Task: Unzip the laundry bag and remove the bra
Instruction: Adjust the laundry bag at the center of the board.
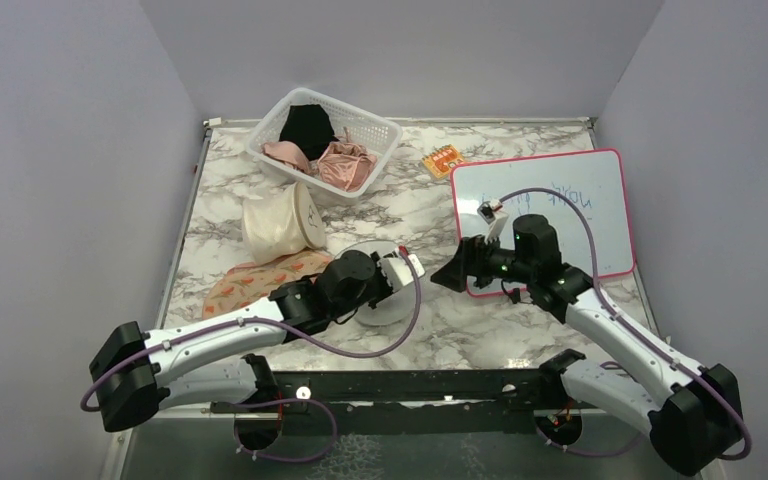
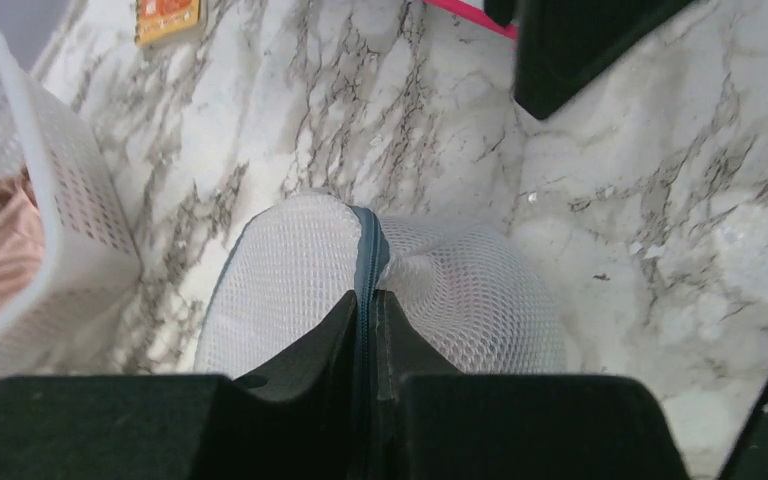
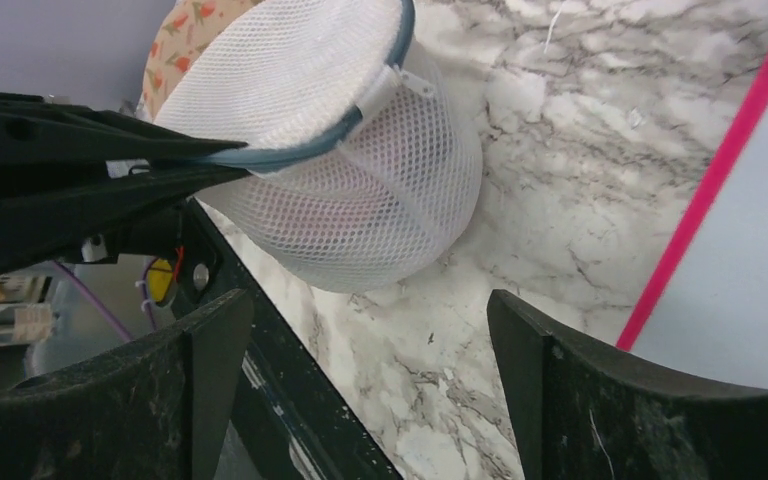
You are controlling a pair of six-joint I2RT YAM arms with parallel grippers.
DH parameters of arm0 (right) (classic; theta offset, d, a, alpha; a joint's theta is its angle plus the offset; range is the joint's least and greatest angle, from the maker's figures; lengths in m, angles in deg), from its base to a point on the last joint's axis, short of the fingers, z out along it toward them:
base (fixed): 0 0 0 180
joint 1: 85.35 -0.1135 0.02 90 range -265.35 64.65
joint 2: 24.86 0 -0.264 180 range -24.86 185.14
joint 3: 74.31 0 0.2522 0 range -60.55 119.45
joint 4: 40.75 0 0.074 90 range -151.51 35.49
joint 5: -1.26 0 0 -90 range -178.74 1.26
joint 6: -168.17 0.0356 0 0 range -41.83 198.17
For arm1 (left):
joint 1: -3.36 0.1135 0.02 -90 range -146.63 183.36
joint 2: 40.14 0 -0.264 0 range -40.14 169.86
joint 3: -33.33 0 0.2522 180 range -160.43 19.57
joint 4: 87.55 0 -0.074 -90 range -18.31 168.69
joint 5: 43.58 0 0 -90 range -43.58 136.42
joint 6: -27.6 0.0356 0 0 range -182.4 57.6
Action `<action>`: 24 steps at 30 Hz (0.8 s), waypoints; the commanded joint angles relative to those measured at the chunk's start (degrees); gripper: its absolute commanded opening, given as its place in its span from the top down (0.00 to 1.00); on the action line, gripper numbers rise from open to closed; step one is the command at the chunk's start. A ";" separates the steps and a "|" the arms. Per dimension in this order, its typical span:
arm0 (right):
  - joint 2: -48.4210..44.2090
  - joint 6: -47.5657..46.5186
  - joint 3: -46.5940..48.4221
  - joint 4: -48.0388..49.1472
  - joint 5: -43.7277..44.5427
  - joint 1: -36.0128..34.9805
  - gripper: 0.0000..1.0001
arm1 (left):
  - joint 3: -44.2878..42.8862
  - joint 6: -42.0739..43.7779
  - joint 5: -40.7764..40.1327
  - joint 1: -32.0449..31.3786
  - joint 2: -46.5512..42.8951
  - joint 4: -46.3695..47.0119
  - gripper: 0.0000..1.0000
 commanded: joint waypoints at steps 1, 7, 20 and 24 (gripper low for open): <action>3.92 3.58 -3.26 10.00 -11.55 0.06 0.15 | -3.21 -21.62 -4.53 0.18 -4.22 -8.74 1.00; 8.59 4.03 -2.40 13.78 -13.59 -2.03 0.15 | 12.24 -36.26 -0.76 0.22 -16.72 3.16 1.00; 7.71 4.31 -2.09 12.38 -10.78 -2.51 0.16 | 2.53 -45.74 -5.68 0.26 -14.41 -13.35 0.24; 5.82 1.01 -0.10 6.48 -6.58 -2.55 0.15 | -6.26 -46.24 -6.55 0.27 -8.13 -19.51 0.19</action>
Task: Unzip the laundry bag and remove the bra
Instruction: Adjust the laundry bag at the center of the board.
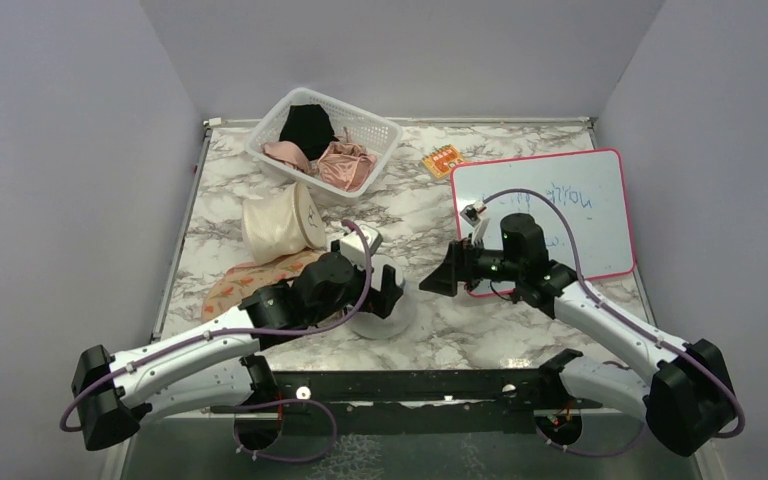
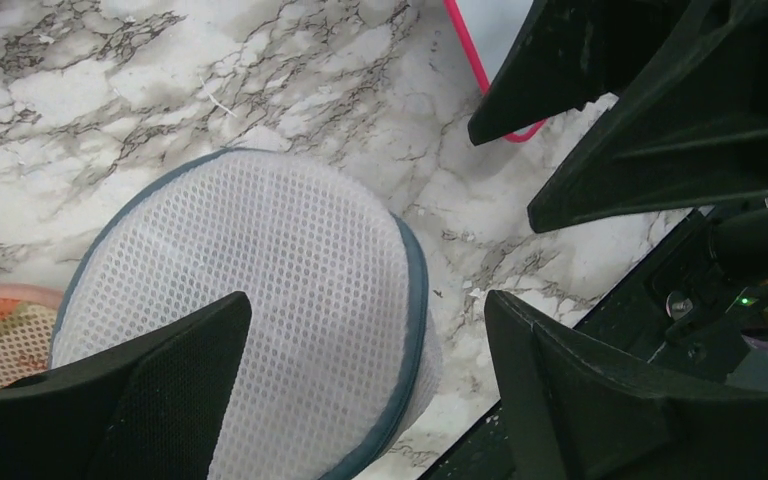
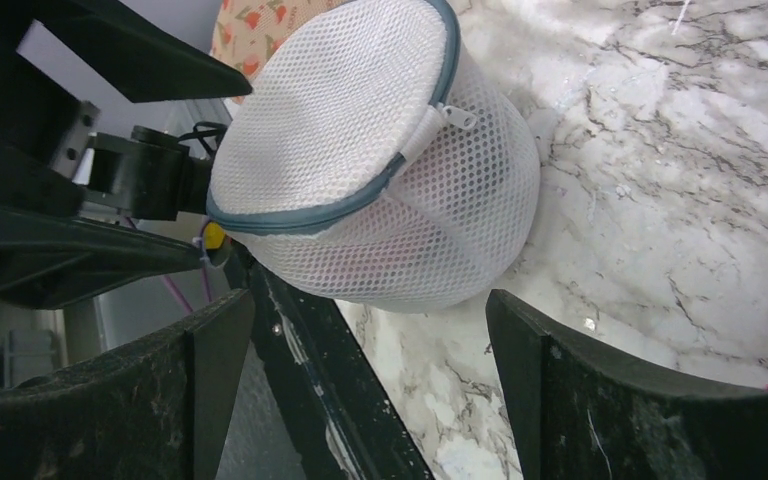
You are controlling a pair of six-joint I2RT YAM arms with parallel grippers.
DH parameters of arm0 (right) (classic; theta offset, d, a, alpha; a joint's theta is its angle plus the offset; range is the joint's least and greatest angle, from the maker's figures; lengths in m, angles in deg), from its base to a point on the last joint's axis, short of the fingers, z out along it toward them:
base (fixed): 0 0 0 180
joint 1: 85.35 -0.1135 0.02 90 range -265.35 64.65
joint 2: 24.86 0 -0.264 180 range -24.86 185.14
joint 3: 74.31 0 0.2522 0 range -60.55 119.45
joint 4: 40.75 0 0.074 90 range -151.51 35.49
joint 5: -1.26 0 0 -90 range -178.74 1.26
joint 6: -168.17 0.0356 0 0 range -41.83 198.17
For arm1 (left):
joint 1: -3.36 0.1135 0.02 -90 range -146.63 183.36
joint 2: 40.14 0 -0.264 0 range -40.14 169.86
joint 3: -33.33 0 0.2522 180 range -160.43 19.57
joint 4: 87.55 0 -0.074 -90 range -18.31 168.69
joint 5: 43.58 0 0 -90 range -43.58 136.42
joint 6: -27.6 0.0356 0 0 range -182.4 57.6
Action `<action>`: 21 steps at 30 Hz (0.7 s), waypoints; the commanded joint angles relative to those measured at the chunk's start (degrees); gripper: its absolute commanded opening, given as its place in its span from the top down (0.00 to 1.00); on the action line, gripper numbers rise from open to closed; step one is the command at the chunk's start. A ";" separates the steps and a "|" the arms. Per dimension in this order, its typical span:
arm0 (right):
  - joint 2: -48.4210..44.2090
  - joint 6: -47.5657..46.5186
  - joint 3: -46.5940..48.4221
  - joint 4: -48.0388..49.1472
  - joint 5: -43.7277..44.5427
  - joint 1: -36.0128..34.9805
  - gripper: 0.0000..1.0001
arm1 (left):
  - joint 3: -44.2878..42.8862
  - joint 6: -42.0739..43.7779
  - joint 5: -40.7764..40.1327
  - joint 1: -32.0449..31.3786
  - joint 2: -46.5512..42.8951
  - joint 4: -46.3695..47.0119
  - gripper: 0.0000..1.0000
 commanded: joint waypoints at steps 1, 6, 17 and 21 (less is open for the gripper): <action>-2.92 -3.68 2.73 -6.33 5.79 -0.26 0.16 | -10.50 -2.19 -2.43 0.13 6.10 -9.40 0.19; -7.39 -5.72 4.32 -11.93 13.32 -0.22 0.15 | -20.60 -4.82 -4.04 0.52 14.96 -16.83 0.19; -11.16 -6.52 3.57 -15.26 16.59 -0.21 0.14 | -30.95 -2.13 -10.99 2.20 31.44 -26.20 0.32; -11.26 -7.19 3.85 -15.93 16.81 -0.21 0.14 | -32.35 -1.28 -8.98 2.74 35.99 -25.53 0.37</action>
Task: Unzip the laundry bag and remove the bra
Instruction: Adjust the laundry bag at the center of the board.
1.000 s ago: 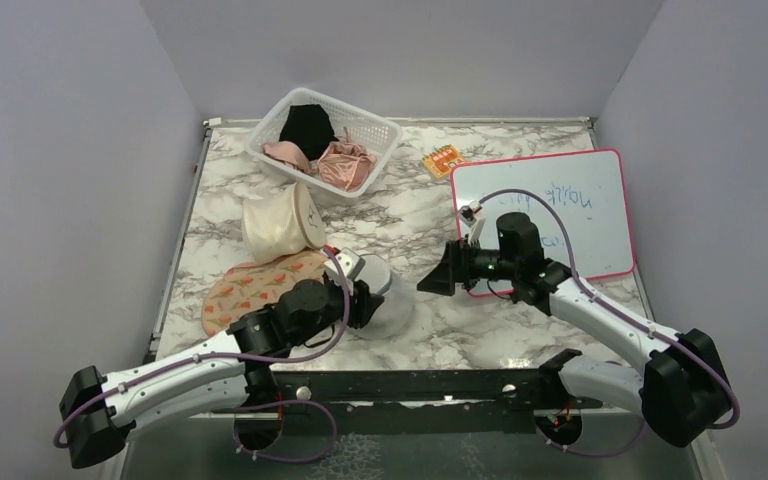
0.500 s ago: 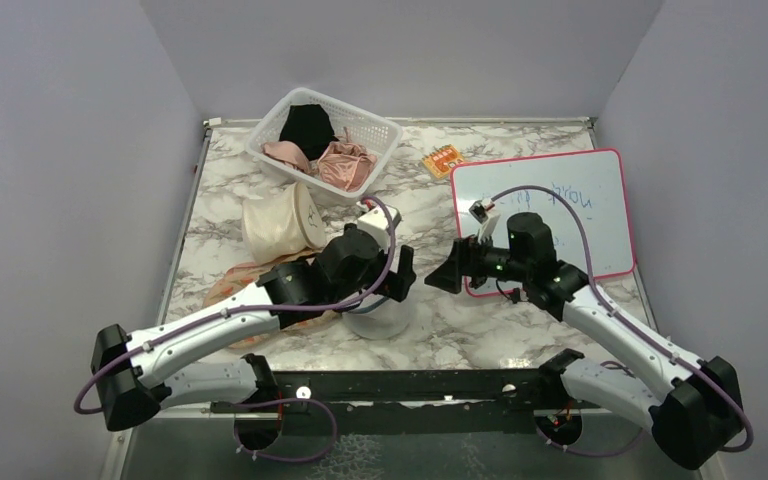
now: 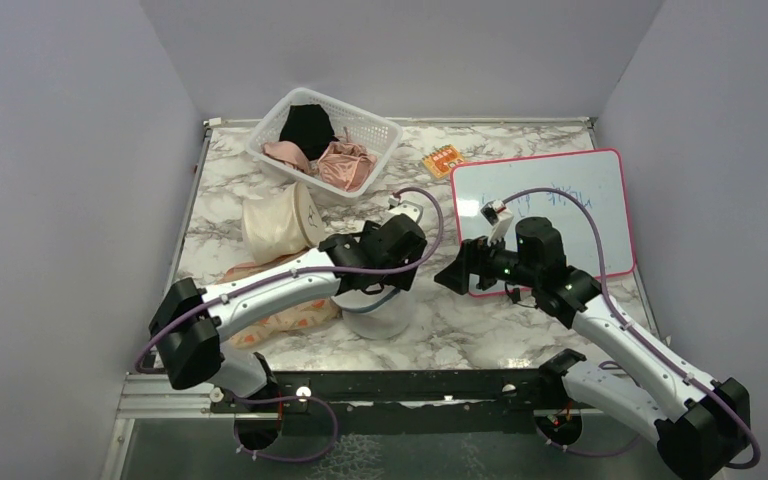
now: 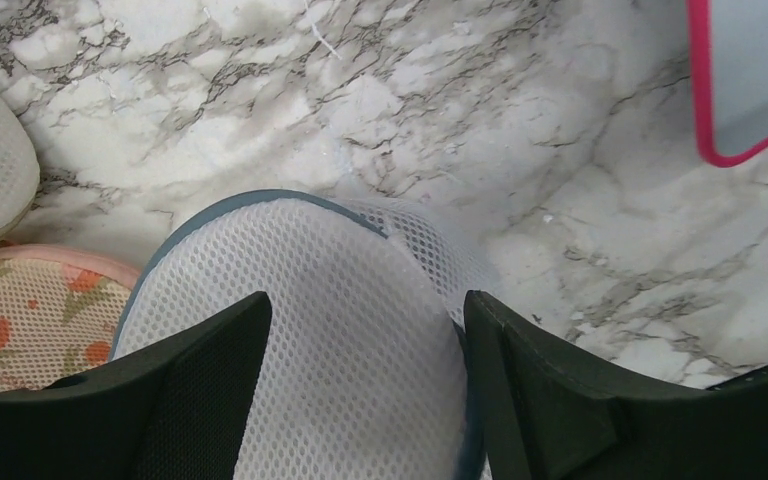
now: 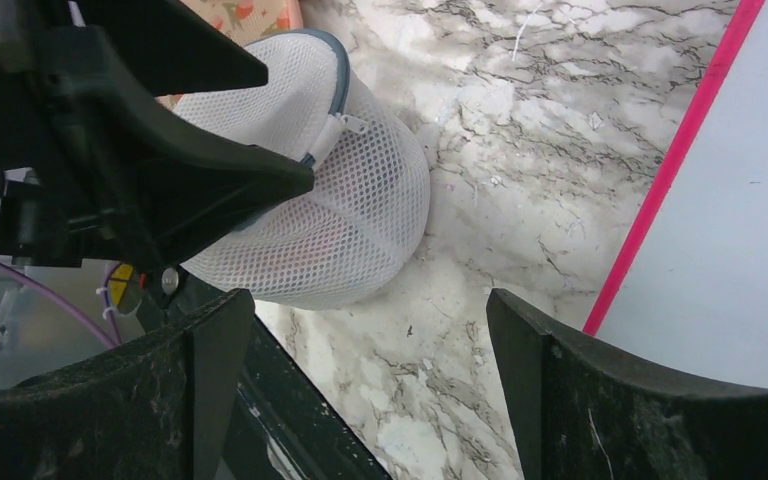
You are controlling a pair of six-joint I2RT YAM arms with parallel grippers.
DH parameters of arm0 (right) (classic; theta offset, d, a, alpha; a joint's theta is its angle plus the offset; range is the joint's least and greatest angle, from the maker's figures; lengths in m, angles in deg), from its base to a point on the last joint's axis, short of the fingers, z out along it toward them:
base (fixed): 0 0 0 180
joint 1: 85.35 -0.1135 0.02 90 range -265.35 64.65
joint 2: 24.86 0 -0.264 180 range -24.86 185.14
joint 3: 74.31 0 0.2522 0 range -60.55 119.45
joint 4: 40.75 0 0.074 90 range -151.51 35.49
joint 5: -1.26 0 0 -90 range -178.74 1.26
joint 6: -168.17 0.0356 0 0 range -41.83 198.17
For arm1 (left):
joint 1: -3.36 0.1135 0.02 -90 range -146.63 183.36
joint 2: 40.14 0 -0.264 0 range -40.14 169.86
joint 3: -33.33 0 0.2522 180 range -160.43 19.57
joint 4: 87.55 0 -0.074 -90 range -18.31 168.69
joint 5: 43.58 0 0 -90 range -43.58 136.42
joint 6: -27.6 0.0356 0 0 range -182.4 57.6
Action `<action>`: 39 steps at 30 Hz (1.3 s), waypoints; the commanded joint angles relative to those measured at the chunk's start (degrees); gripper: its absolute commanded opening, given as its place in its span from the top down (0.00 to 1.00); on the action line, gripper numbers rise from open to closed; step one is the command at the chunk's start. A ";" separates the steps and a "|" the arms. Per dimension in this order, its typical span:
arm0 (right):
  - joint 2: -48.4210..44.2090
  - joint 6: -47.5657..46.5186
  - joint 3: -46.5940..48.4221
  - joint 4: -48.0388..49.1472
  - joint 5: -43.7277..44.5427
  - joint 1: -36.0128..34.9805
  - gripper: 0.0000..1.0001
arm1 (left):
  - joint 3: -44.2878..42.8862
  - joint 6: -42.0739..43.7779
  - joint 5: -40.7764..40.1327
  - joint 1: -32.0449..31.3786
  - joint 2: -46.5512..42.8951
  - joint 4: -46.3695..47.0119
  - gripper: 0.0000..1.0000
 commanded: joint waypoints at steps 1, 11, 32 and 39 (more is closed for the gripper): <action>-0.76 -1.60 1.33 -1.90 2.00 -0.21 0.14 | -2.79 1.87 -0.97 0.54 4.42 -1.94 0.38; -1.48 -1.38 0.21 -2.15 1.41 -0.21 0.14 | -1.45 3.50 -0.11 1.51 6.84 0.21 0.73; 3.70 -1.39 1.86 4.44 -6.62 -0.21 0.14 | 4.47 28.61 15.41 8.33 -8.36 23.03 1.00; 3.75 -0.56 1.20 11.50 -12.26 -0.21 0.14 | 20.37 38.98 27.16 9.59 -19.41 41.69 1.00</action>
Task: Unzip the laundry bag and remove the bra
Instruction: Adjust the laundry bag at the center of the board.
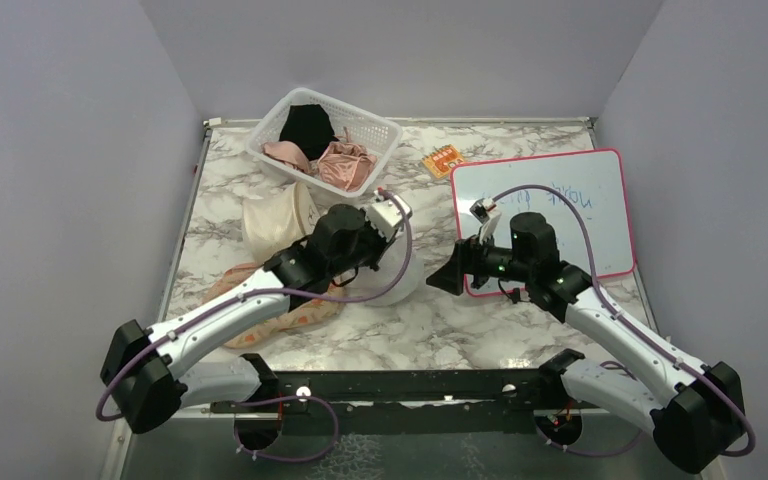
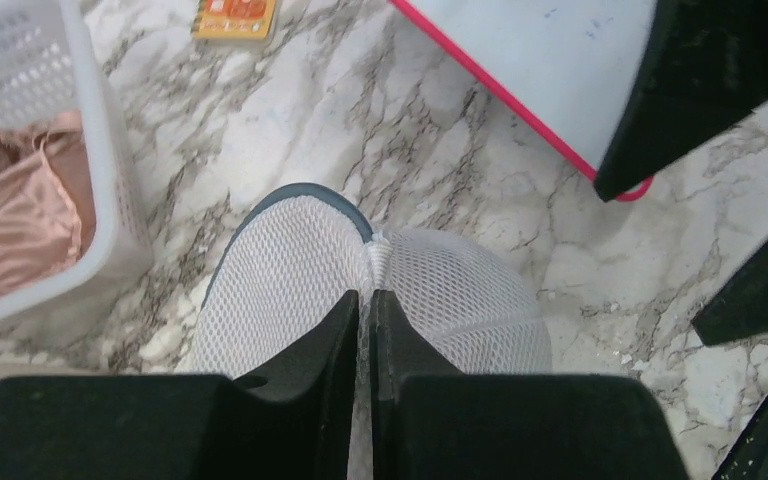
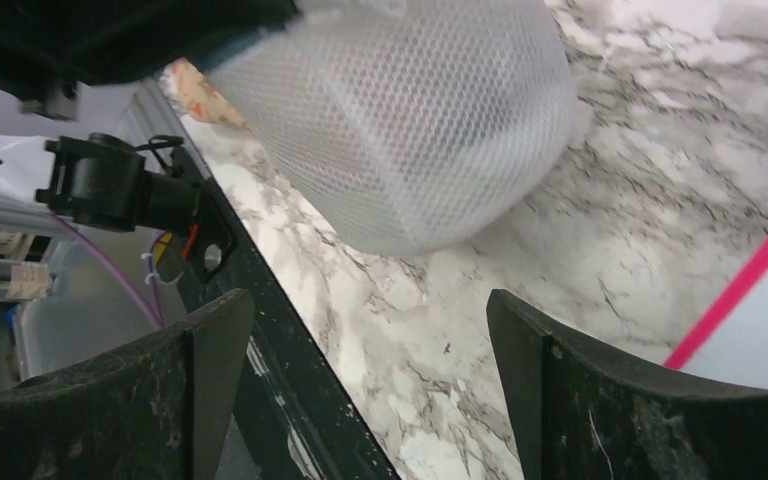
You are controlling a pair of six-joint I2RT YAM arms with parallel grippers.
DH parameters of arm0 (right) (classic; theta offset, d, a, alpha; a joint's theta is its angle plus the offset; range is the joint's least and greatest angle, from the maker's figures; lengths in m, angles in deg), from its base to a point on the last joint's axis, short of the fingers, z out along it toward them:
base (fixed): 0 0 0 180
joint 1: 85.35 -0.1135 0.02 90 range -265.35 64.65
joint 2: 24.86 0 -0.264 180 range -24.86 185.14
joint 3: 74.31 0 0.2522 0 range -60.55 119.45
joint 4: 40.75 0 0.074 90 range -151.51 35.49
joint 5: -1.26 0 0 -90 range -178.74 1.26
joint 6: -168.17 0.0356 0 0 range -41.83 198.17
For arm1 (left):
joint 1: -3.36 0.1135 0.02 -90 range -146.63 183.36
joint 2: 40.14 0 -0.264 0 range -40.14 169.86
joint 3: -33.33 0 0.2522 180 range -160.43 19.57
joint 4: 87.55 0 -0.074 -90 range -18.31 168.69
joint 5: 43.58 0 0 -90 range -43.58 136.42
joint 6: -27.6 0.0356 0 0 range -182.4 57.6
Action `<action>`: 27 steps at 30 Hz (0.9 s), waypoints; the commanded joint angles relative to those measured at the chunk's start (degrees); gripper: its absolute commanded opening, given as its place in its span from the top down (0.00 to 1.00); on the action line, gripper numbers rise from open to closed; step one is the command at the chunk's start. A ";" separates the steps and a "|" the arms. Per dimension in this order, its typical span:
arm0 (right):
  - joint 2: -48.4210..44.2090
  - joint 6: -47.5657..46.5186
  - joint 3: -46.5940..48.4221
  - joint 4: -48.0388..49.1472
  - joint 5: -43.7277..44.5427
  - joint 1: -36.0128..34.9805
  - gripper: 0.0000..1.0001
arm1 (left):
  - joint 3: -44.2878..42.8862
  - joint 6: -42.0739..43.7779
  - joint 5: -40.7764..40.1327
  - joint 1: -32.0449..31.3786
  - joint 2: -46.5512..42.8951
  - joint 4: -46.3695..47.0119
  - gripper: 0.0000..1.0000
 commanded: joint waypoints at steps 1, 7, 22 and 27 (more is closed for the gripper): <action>-0.37 0.28 0.61 8.71 -5.77 -0.21 0.14 | 10.49 8.26 10.51 0.28 -7.62 18.34 1.00; 2.07 -2.41 -2.25 17.80 -7.40 -0.21 0.20 | 18.47 9.76 14.40 0.48 -11.69 25.79 1.00; 11.14 -11.15 -4.74 36.70 -15.99 -0.19 0.51 | 17.97 12.54 18.01 0.48 -12.81 21.76 1.00; 13.82 -11.75 -4.37 41.32 -17.03 -0.21 0.49 | 17.70 12.08 19.20 0.49 -12.46 21.60 1.00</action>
